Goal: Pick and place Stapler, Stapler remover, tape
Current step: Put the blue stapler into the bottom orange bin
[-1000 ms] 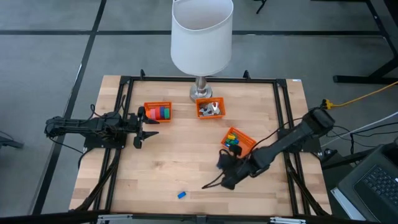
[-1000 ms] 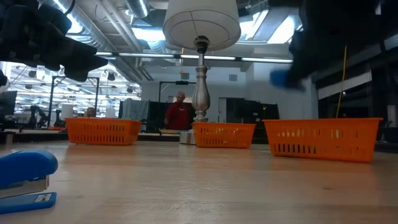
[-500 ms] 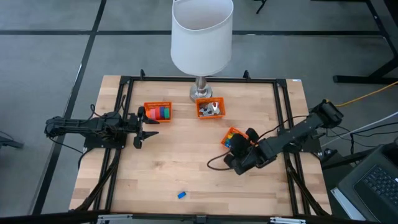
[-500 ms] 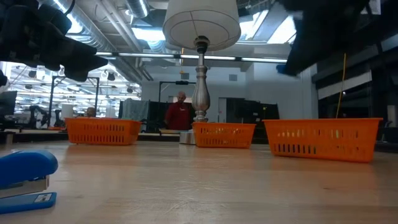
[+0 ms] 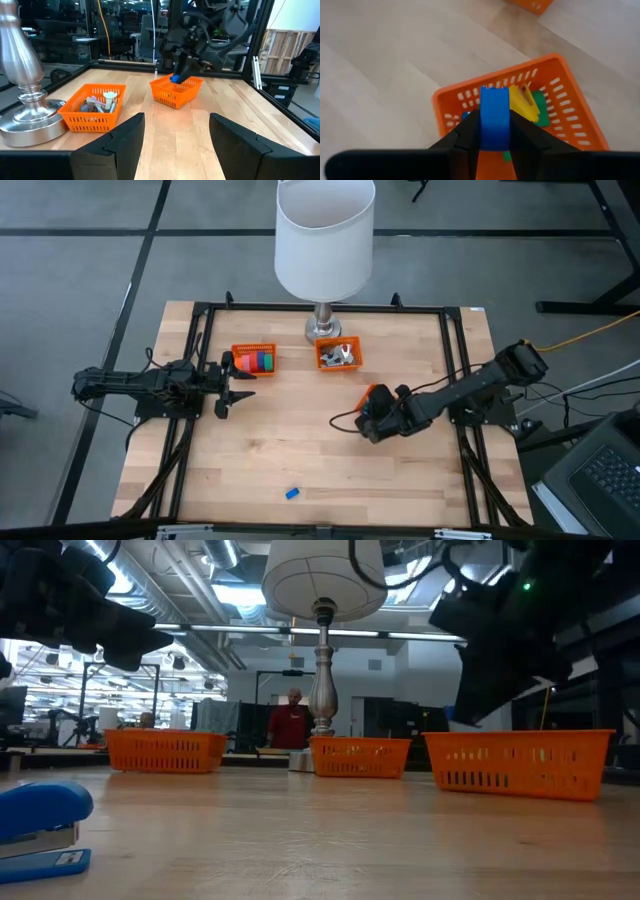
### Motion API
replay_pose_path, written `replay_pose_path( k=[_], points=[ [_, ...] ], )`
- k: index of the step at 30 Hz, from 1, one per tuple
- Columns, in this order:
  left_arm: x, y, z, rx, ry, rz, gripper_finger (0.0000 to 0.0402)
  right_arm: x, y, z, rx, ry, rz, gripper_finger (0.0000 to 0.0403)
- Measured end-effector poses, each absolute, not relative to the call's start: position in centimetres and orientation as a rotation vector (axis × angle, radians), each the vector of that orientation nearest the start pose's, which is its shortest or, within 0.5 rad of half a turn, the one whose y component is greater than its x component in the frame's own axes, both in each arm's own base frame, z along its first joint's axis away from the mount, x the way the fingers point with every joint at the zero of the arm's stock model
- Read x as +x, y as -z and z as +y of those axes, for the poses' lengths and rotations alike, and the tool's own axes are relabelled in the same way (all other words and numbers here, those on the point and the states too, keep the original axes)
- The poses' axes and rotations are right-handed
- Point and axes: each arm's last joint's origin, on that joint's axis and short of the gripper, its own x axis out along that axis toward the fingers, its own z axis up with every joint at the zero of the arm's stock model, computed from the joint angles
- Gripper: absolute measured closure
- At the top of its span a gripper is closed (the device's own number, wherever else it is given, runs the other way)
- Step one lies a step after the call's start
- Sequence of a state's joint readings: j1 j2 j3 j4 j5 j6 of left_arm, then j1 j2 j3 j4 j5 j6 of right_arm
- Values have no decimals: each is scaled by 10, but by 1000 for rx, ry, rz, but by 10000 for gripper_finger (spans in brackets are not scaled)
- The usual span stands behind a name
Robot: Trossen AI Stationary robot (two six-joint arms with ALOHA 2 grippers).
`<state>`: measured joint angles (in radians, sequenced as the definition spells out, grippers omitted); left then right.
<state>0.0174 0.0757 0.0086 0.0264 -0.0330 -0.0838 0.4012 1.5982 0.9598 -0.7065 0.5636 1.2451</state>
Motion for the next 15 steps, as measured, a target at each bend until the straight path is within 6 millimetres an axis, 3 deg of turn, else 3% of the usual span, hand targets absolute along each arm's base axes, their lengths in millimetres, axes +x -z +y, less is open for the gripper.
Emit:
replay_pose_path(
  k=[15],
  points=[
    [102,-163,3,-83,-52,39,183,266,-169,86,556,799,892,253]
  ],
)
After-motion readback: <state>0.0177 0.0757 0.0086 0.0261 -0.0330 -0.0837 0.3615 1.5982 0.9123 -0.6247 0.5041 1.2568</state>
